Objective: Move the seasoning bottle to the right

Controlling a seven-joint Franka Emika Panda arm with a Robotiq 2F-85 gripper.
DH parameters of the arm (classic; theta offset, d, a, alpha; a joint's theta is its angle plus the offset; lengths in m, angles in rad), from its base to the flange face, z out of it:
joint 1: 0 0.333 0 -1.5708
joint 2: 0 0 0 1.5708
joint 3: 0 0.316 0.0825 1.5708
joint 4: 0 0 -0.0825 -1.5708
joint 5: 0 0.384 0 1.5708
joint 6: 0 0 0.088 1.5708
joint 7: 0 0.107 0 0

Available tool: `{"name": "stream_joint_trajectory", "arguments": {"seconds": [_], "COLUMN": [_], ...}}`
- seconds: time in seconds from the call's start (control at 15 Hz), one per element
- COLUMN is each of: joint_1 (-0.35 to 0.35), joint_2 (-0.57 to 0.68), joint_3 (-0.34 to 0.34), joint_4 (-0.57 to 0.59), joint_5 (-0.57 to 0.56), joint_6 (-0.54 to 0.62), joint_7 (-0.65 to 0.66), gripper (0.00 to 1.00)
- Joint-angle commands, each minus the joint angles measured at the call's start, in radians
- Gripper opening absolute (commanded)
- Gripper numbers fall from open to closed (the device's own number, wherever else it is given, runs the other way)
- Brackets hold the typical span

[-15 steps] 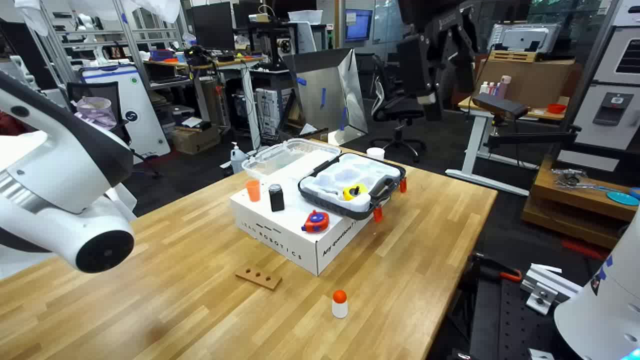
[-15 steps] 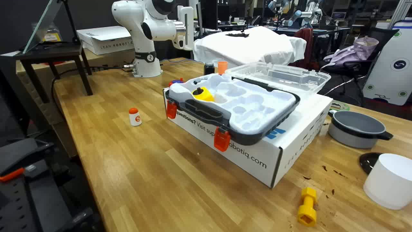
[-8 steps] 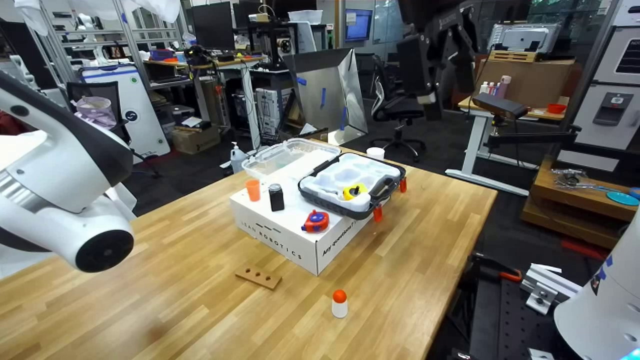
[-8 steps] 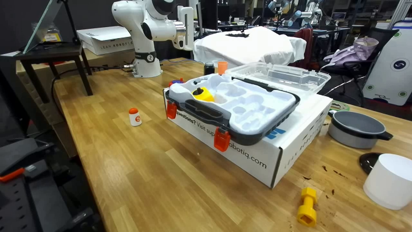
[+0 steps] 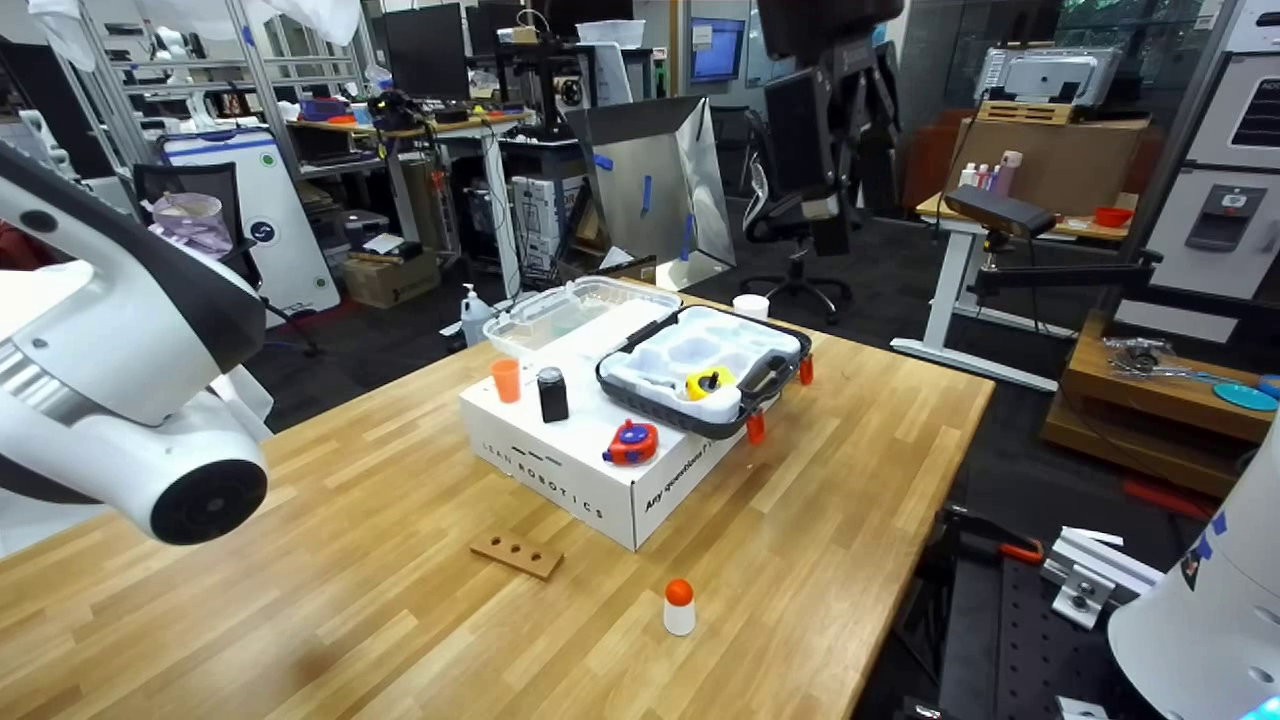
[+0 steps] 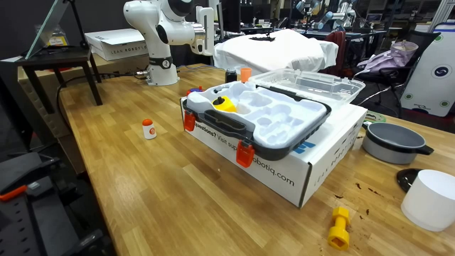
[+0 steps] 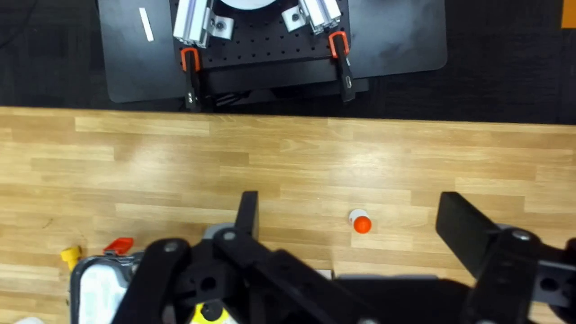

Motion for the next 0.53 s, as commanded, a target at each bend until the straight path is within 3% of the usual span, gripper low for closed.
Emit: {"name": "stream_joint_trajectory", "arguments": {"seconds": [0.0,0.2,0.27,0.47], "joint_1": [0.038,0.046,0.050,0.053], "joint_2": [0.099,0.171,0.134,0.173], "joint_3": [-0.014,0.003,-0.006,-0.006], "joint_4": [0.043,0.060,0.026,0.046], "joint_5": [0.032,0.002,0.014,0.011], "joint_6": [0.054,0.109,0.107,0.119], "joint_7": [-0.079,-0.036,-0.044,-0.042], "gripper": [1.00,1.00,1.00,1.00]}}
